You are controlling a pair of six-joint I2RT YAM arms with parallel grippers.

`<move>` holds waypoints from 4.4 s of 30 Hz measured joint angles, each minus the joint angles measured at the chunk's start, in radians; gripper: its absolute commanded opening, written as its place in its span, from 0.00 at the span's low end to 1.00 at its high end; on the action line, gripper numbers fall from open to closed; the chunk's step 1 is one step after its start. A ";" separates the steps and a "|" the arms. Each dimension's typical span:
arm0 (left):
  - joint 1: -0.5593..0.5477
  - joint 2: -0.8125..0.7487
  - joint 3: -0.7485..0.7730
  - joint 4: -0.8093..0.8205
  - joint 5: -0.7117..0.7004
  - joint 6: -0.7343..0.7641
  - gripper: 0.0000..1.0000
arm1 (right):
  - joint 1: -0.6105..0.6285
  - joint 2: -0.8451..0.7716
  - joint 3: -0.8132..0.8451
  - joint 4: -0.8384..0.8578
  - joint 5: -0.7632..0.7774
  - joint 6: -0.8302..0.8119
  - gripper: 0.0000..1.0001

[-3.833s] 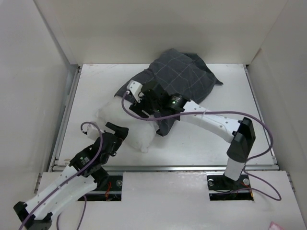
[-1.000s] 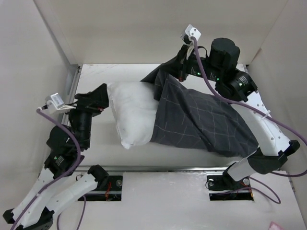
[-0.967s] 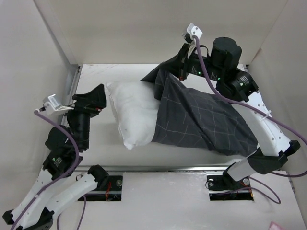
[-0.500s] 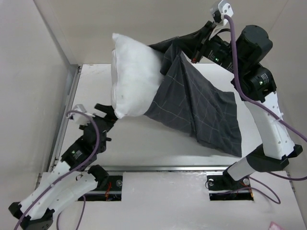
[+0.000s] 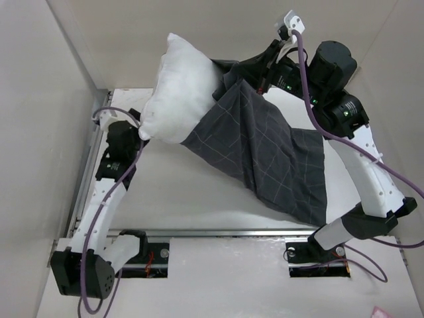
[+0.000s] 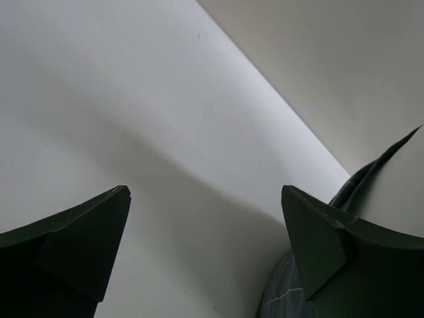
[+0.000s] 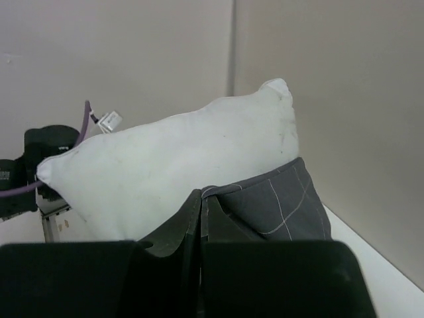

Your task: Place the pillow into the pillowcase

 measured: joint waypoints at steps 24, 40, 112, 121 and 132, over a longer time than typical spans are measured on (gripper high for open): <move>0.103 0.225 -0.162 0.572 1.000 0.114 0.94 | -0.010 0.006 0.085 -0.055 -0.100 0.000 0.00; 0.241 0.260 -0.214 0.805 1.152 -0.055 0.92 | -0.010 0.007 0.096 -0.070 -0.145 0.000 0.00; -0.325 0.822 1.716 -0.523 0.377 0.634 0.00 | 0.031 0.047 0.219 0.011 0.726 -0.317 0.00; -0.382 0.514 1.444 -0.365 0.240 0.674 0.00 | 0.027 -0.237 -0.247 0.089 0.550 -0.254 0.00; -0.336 0.594 1.402 -0.351 0.402 0.617 0.00 | -0.072 0.008 -0.105 0.024 0.490 -0.202 0.00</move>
